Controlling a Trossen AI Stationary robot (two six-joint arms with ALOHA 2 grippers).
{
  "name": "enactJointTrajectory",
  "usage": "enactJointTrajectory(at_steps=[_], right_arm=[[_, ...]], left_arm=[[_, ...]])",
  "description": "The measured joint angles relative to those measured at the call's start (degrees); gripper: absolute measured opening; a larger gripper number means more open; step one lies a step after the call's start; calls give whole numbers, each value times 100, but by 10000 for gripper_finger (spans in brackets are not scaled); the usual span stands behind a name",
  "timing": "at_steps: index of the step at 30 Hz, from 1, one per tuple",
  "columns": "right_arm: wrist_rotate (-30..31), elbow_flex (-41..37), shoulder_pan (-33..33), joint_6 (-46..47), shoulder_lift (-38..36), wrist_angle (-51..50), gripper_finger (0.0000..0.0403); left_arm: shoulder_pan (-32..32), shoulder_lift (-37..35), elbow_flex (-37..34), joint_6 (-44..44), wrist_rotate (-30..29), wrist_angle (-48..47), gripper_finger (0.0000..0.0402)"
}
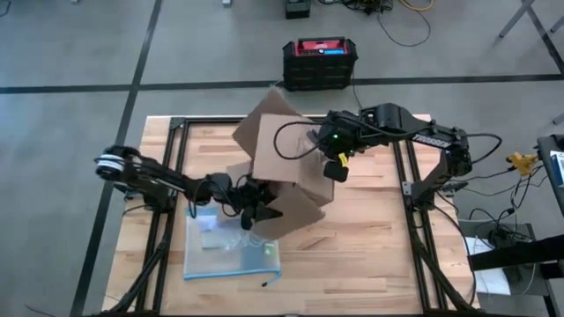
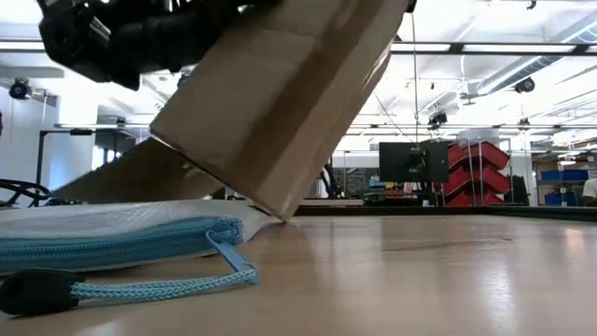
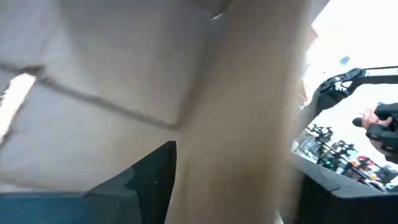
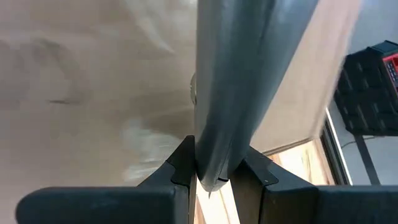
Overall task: Unpack boxes
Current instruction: Break down the cardboard box until it is fully flat
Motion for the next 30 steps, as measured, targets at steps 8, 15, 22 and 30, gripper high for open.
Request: enactJointTrajectory(at_steps=[8, 15, 22, 30], right_arm=[[35, -4, 116, -114, 89, 489, 48], [-10, -4, 240, -147, 324, 609, 48], [-30, -4, 450, -150, 462, 753, 48], [-23, -4, 445, -199, 453, 906, 48]], left_arm=[[1, -1056, 2, 345, -124, -1369, 197], [19, -1507, 1, 417, -708, -1504, 189], [31, -2089, 0, -29, -941, -1237, 198], [43, -2466, 224, -1412, -1653, -1404, 219]])
